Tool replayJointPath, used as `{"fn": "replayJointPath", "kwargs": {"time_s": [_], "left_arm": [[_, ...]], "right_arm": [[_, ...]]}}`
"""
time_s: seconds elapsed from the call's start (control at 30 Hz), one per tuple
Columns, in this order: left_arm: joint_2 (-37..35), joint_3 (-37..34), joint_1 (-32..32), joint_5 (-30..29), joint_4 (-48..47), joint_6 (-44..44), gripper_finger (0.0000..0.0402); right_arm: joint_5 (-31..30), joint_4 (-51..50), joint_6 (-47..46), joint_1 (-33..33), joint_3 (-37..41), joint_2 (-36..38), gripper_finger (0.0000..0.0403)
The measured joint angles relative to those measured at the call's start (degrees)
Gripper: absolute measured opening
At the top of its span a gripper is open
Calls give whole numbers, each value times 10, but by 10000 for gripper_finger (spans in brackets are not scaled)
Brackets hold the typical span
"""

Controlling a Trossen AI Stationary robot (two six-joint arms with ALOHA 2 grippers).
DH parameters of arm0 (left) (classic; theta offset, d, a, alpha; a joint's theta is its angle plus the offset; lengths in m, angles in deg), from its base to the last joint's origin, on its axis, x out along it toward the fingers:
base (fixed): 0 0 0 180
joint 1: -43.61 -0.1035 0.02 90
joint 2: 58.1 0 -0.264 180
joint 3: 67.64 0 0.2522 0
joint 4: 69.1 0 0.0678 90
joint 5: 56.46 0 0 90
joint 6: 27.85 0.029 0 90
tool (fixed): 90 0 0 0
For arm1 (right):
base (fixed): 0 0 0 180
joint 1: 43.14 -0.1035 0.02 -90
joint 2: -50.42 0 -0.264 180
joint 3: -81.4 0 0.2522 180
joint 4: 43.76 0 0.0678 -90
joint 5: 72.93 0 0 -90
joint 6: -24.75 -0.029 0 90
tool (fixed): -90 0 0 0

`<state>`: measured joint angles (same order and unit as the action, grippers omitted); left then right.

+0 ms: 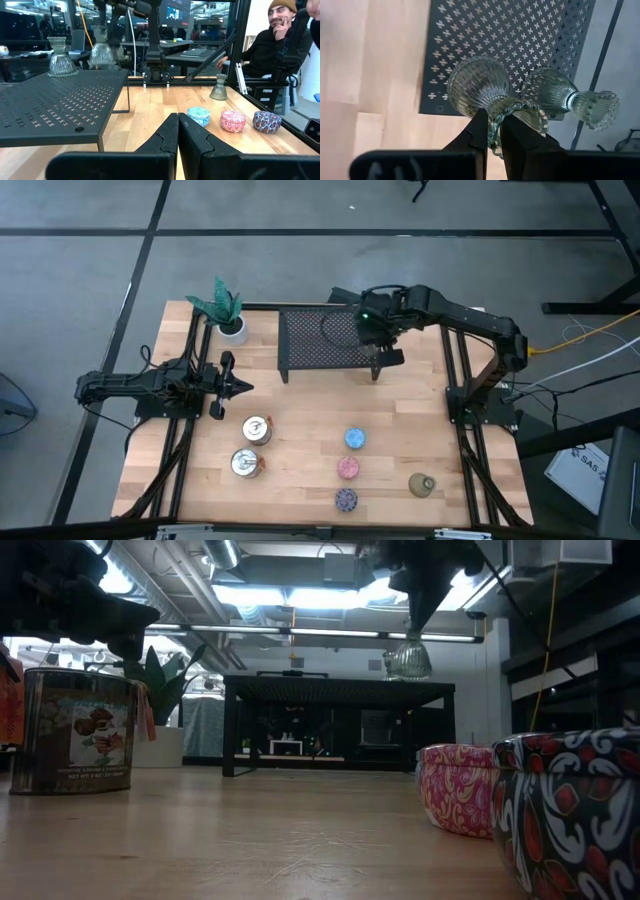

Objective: Pick & Place candle stick holders
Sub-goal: Put the right candle holder on the shelf

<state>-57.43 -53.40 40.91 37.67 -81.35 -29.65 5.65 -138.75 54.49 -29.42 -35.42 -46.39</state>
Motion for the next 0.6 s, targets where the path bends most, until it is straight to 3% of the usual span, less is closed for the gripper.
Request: {"fn": "replayJointPath", "kwargs": {"time_s": [0.6], "left_arm": [[0, 0, 0, 0, 0, 0, 2]], "right_arm": [[1, 22, 38, 46, 0, -36, 38]]}}
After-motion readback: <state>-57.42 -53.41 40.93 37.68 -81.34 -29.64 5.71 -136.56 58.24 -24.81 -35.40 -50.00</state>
